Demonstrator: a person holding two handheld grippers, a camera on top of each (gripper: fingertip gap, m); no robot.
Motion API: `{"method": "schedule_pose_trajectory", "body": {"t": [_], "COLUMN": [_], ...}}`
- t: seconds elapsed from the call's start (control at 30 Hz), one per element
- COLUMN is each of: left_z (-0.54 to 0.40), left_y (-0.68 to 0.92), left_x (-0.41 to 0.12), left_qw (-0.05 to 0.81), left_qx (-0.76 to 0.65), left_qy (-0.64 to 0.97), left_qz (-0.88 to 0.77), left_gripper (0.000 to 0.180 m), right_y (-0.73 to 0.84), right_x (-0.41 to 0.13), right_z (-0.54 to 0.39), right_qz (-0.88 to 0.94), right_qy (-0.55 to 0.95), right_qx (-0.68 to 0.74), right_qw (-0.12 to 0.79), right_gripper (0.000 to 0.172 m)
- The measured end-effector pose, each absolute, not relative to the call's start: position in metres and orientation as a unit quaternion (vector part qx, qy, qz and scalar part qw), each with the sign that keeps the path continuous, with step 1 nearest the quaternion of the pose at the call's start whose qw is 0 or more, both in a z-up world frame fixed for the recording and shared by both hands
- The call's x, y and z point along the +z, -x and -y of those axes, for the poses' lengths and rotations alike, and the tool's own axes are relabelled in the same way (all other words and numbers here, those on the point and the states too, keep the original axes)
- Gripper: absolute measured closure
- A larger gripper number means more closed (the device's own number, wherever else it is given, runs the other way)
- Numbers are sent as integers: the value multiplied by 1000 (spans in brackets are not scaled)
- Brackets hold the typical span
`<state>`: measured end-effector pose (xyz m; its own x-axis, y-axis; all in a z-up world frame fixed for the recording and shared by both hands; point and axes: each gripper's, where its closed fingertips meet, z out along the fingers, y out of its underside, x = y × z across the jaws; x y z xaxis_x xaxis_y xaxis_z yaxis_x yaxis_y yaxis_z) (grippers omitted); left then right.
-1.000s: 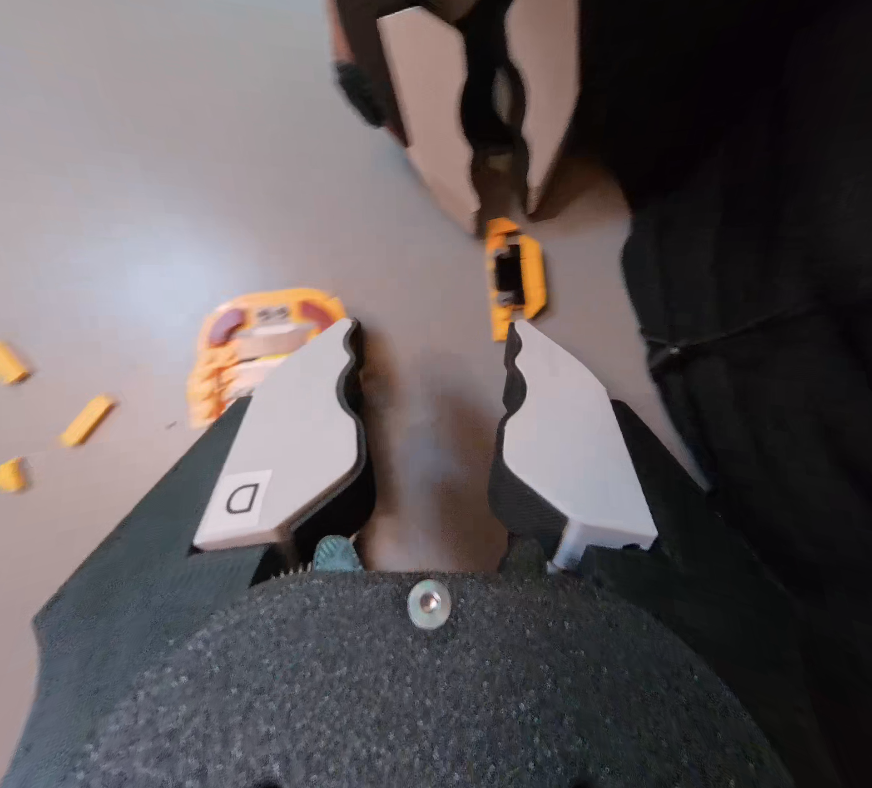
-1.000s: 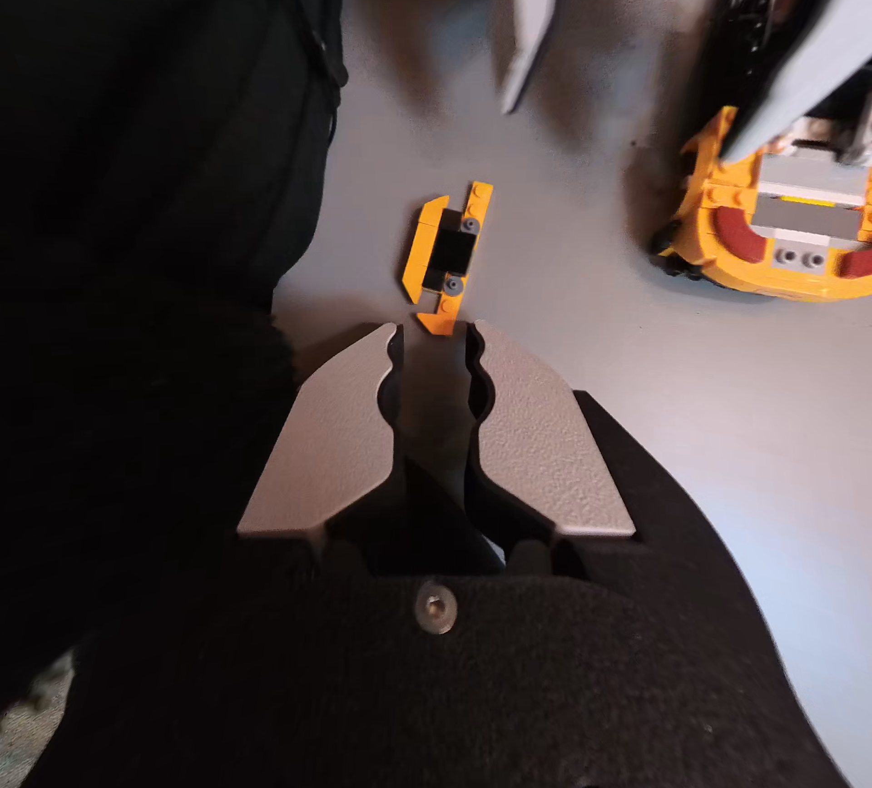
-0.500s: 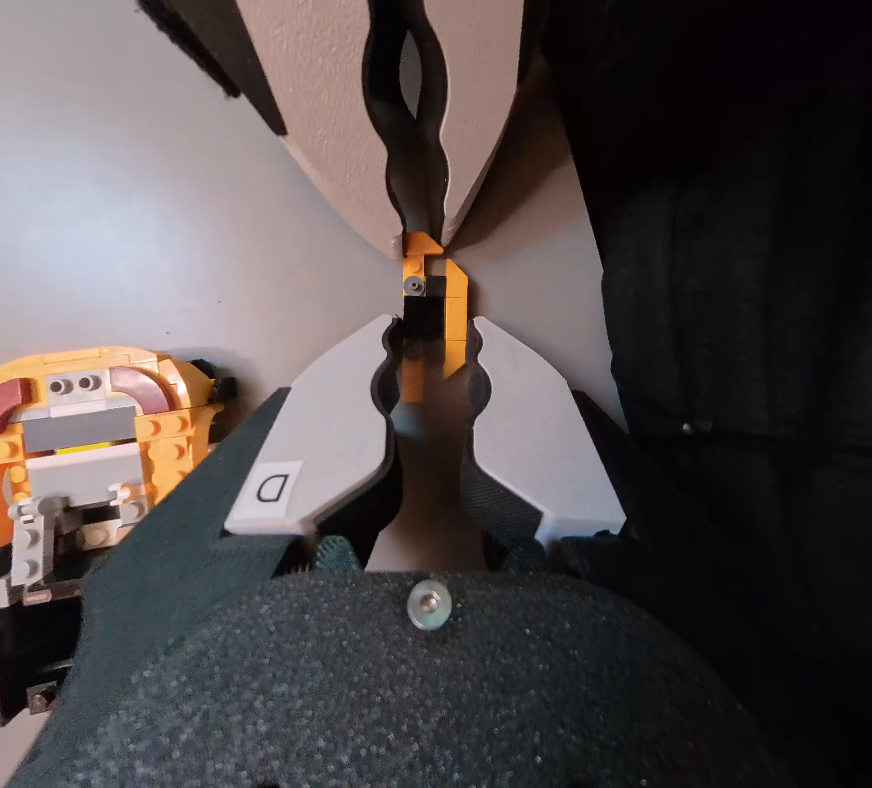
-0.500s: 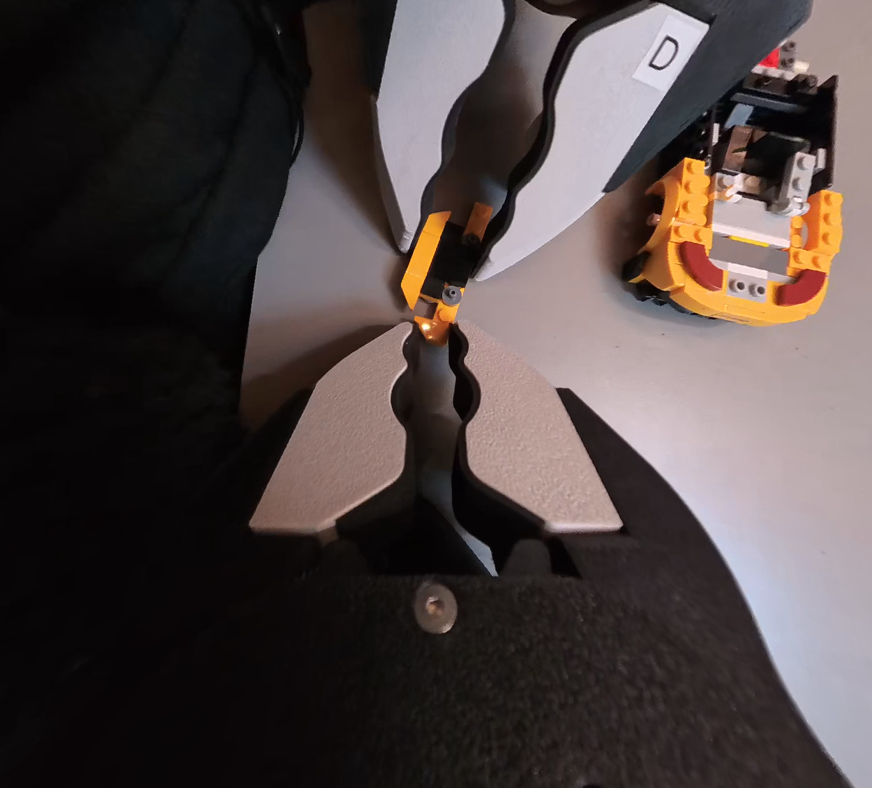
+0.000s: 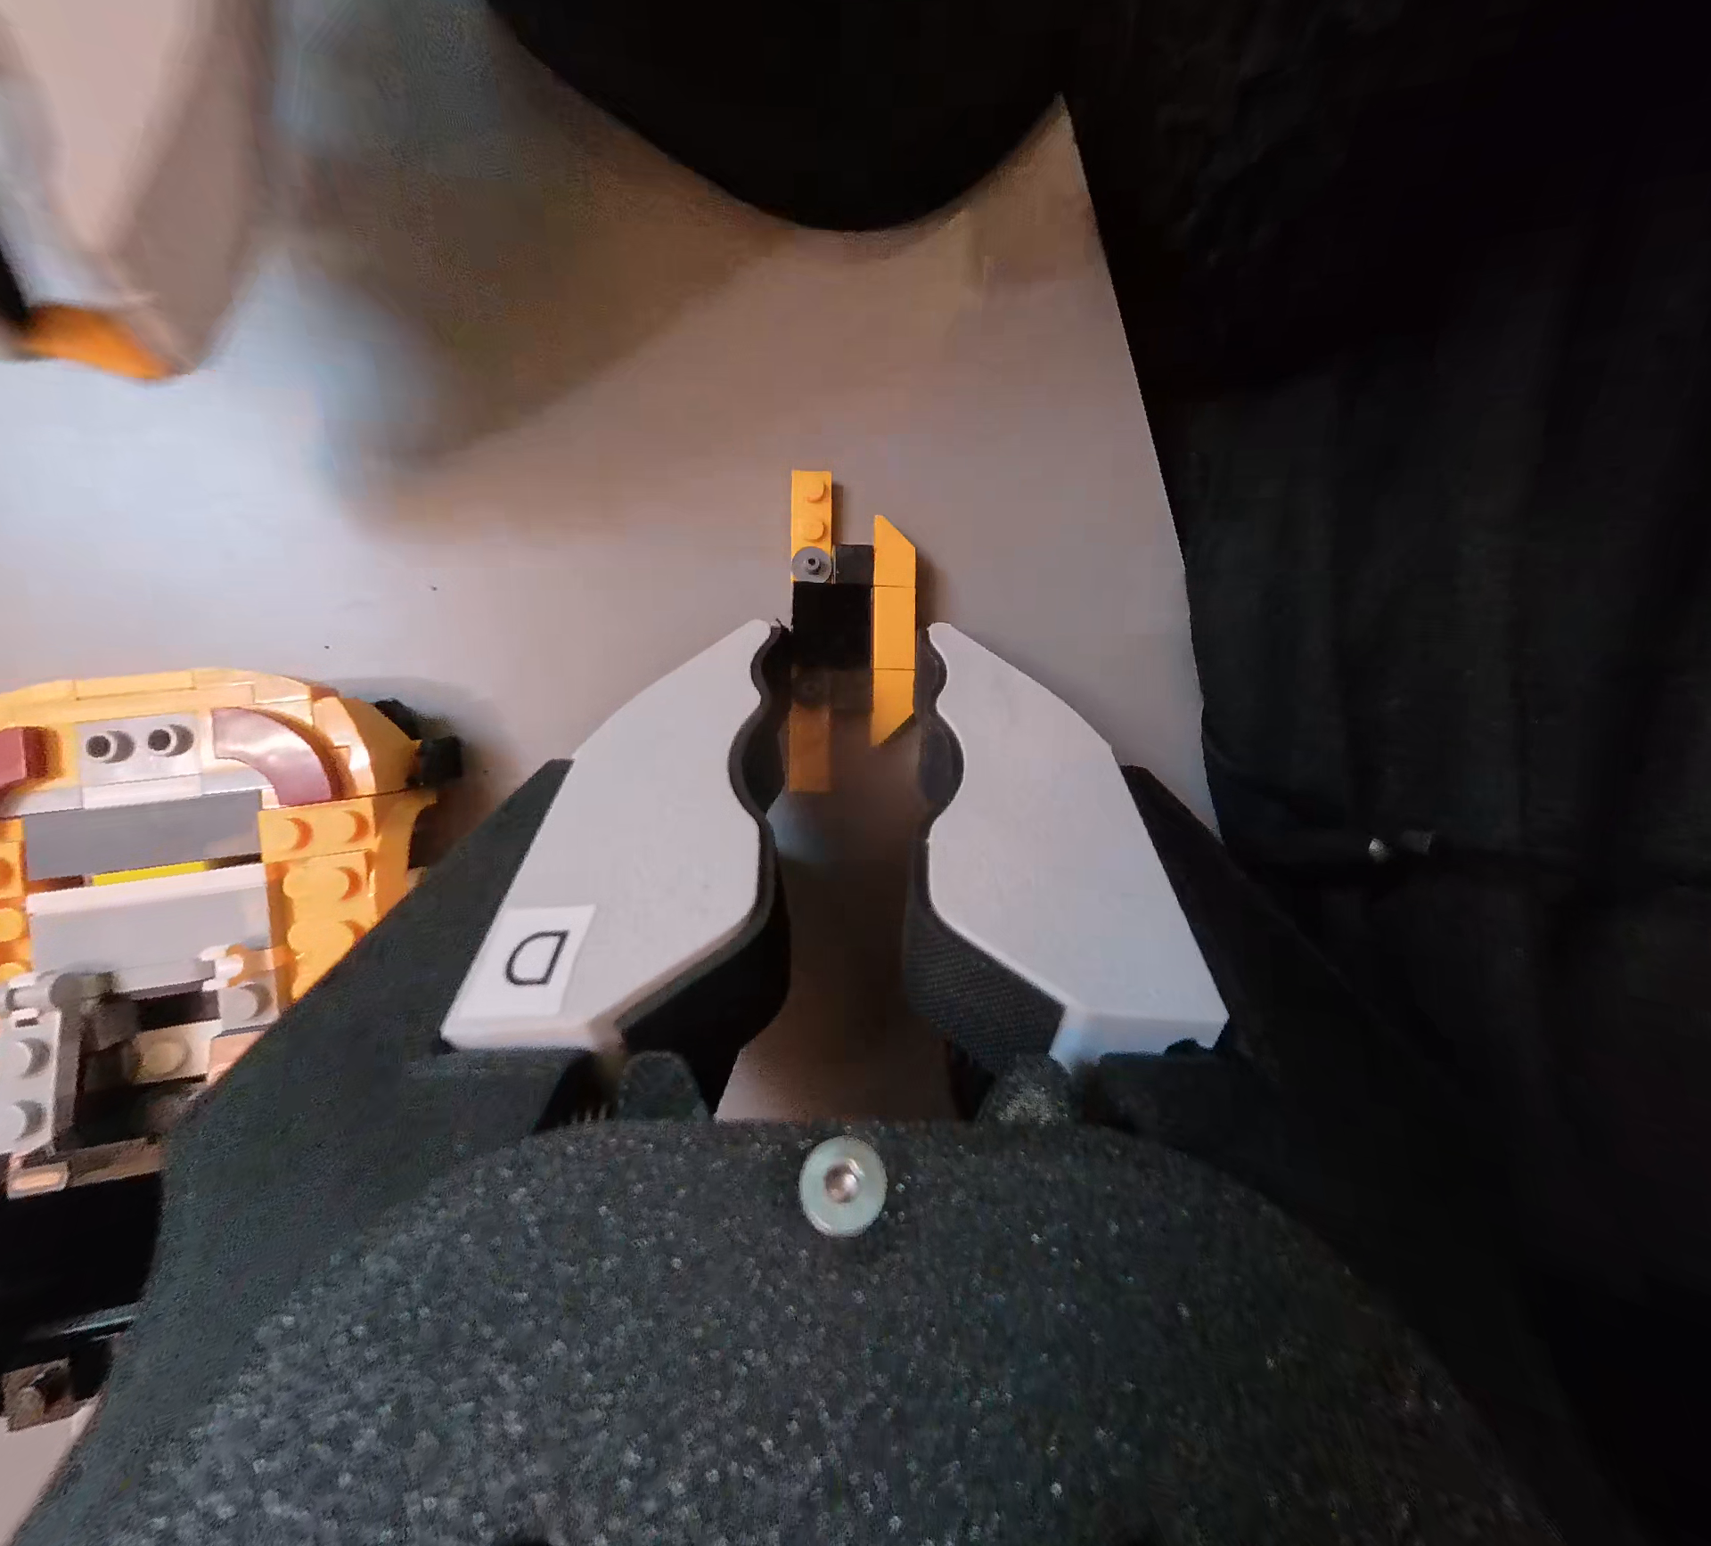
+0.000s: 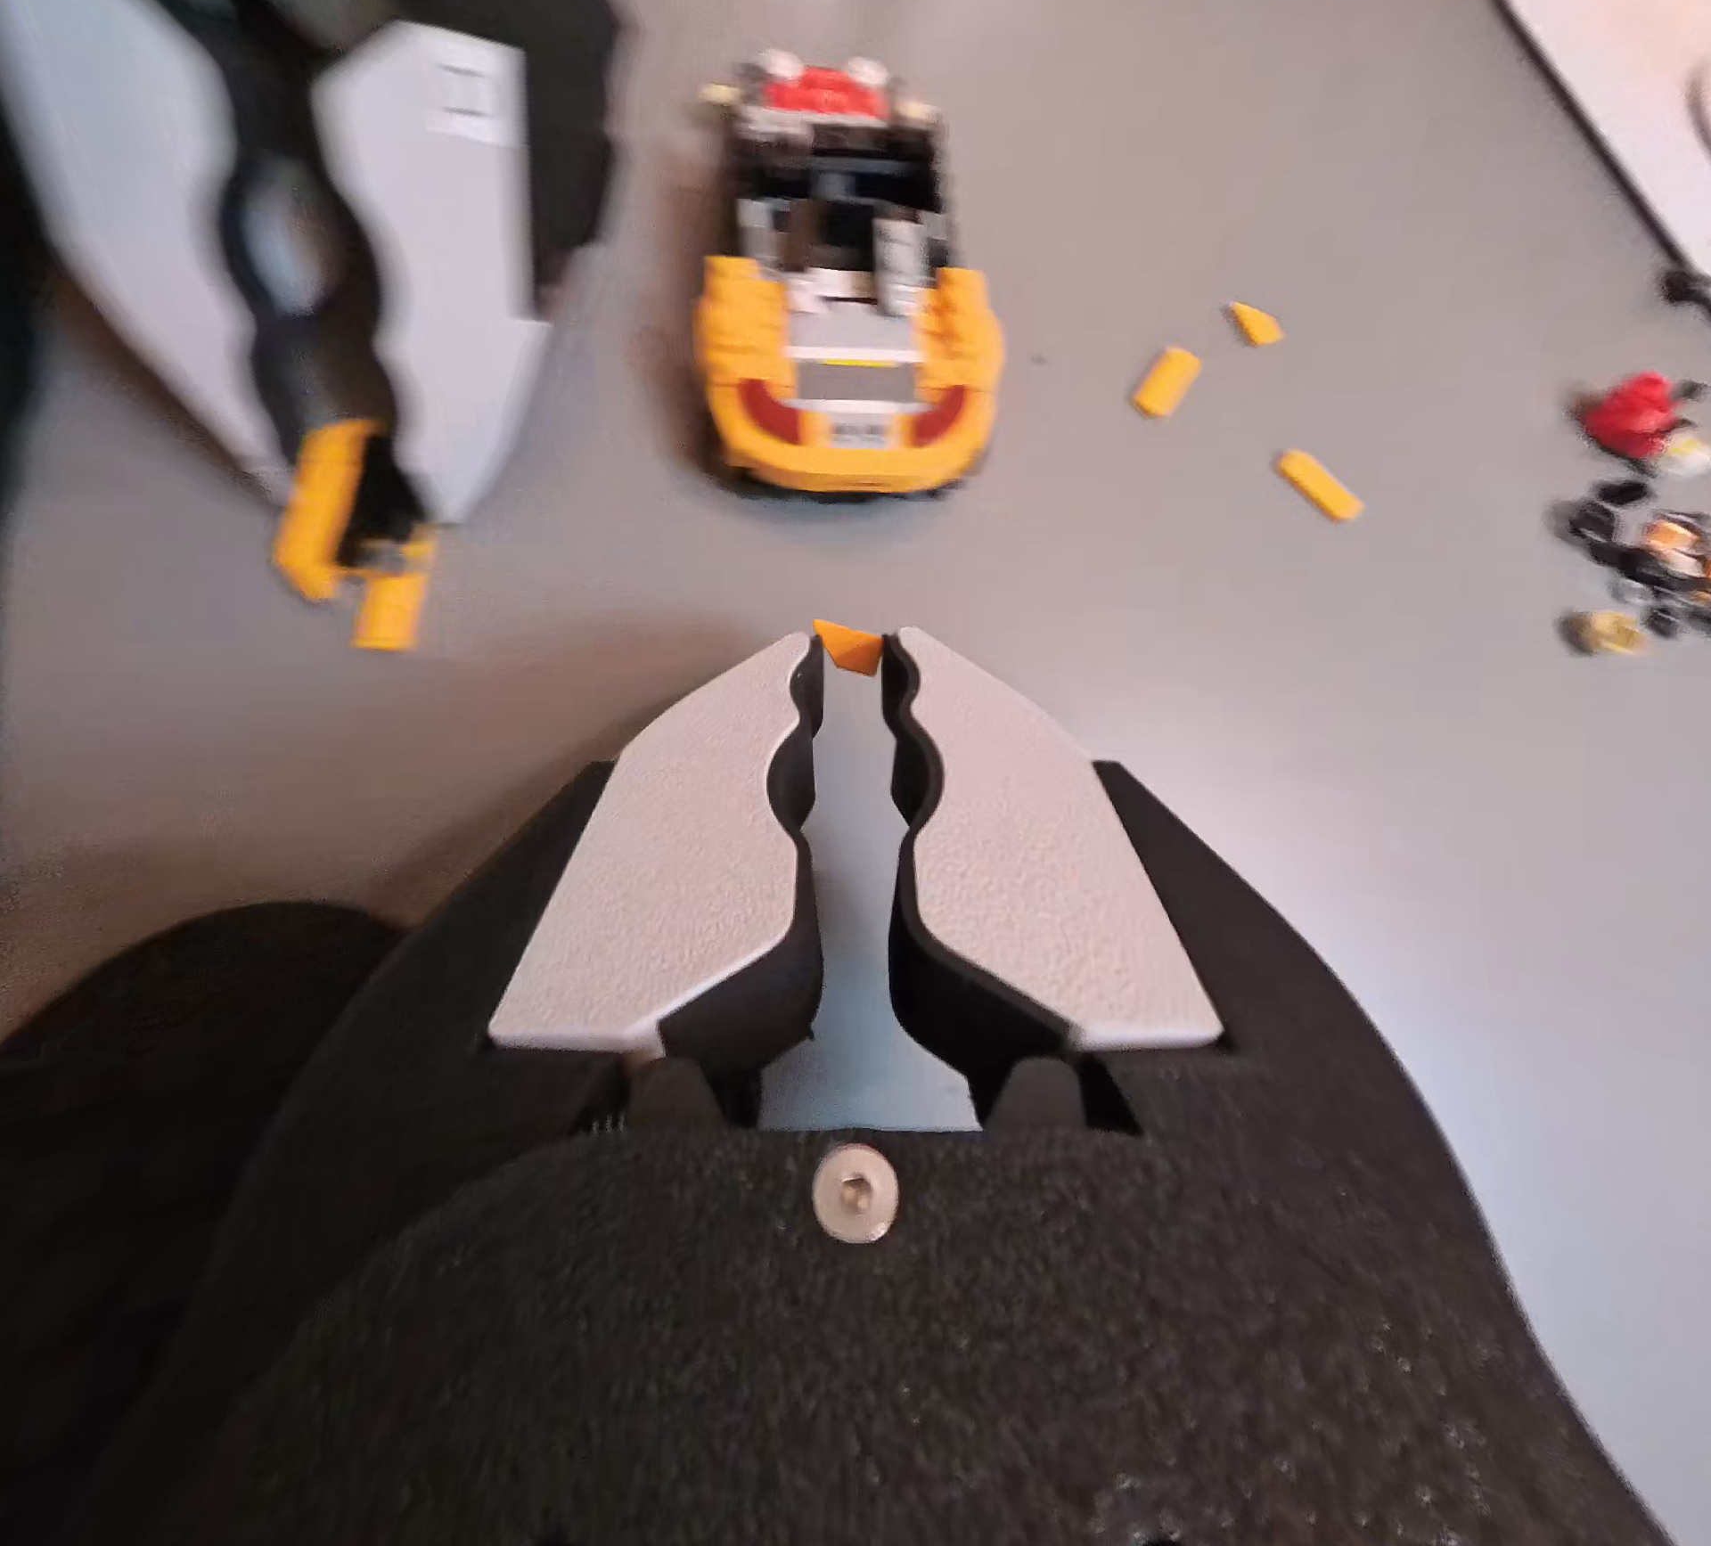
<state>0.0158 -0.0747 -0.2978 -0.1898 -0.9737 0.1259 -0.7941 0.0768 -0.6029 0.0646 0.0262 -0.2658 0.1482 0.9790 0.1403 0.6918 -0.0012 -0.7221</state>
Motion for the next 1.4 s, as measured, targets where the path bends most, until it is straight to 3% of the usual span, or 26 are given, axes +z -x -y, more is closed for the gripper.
{"method": "schedule_pose_trajectory", "body": {"t": [0.23,0.43,0.97,1.07,1.17,1.4], "left_z": [76,75,68,64,60,59], "left_y": [-14,-11,-13,-16,-21,-26], "left_x": [-297,-297,-299,-299,-299,-299], "left_qw": [157,163,181,186,188,194], "left_qx": [-285,-282,-260,-261,-260,-258], "left_qy": [621,626,644,657,666,674], "left_qz": [-713,-708,-696,-683,-673,-665], "left_gripper": [148,145,155,155,155,156], "right_y": [-62,-54,-68,-67,-62,-68], "right_x": [-288,-297,-274,-280,-300,-290], "right_z": [-148,-196,-210,-199,-186,-196], "right_qz": [592,588,542,556,544,550], "right_qy": [712,723,730,730,759,751], "right_qx": [159,139,155,171,221,191], "right_qw": [342,335,386,358,281,310], "right_gripper": [160,157,126,121,98,92]}}
